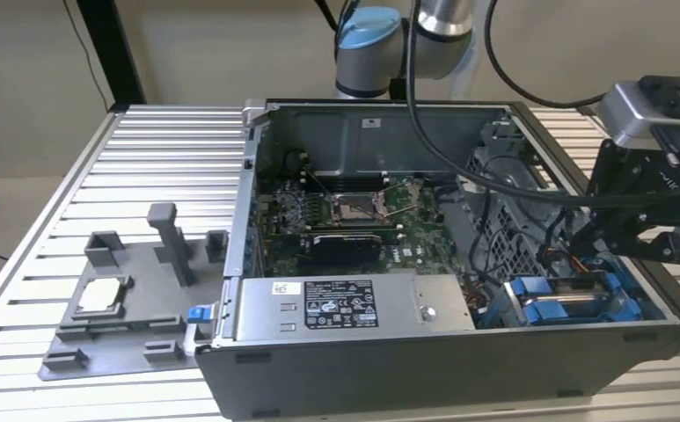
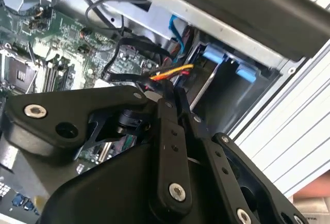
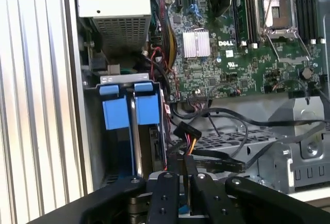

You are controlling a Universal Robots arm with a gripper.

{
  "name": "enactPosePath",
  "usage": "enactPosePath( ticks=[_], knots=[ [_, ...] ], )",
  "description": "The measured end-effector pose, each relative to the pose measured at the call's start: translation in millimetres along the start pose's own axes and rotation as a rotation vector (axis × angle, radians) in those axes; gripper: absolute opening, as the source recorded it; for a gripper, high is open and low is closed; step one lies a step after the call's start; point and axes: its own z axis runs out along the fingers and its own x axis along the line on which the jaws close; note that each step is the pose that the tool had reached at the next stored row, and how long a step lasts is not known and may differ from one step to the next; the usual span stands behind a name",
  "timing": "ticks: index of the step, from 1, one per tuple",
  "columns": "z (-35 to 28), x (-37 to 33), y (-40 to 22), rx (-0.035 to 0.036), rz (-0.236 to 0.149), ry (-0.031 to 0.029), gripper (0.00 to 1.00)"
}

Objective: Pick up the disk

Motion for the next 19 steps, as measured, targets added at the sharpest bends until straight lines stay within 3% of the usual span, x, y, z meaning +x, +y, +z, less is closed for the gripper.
enactPosePath(
  ticks=[2, 5, 6, 11, 12, 13, 19],
  knots=[
    [0.2, 0.5, 3.7, 0.0007, -0.002, 0.0093, 0.00],
    [0.3, 0.7, 4.5, 0.0022, -0.004, 0.0374, 0.00],
    [0.3, 1.1, 5.2, 0.0054, -0.005, 0.0387, 0.00],
    [2.1, 2.7, 6.6, 0.0497, -0.018, 0.0323, 0.00],
    [3.0, 3.2, 6.5, 0.0545, -0.019, 0.0299, 0.00],
    [4.1, 3.9, 6.3, 0.0571, -0.020, 0.0280, 0.00],
    [6.4, 6.2, 7.9, 0.0573, -0.020, 0.0279, 0.00]
  ],
)
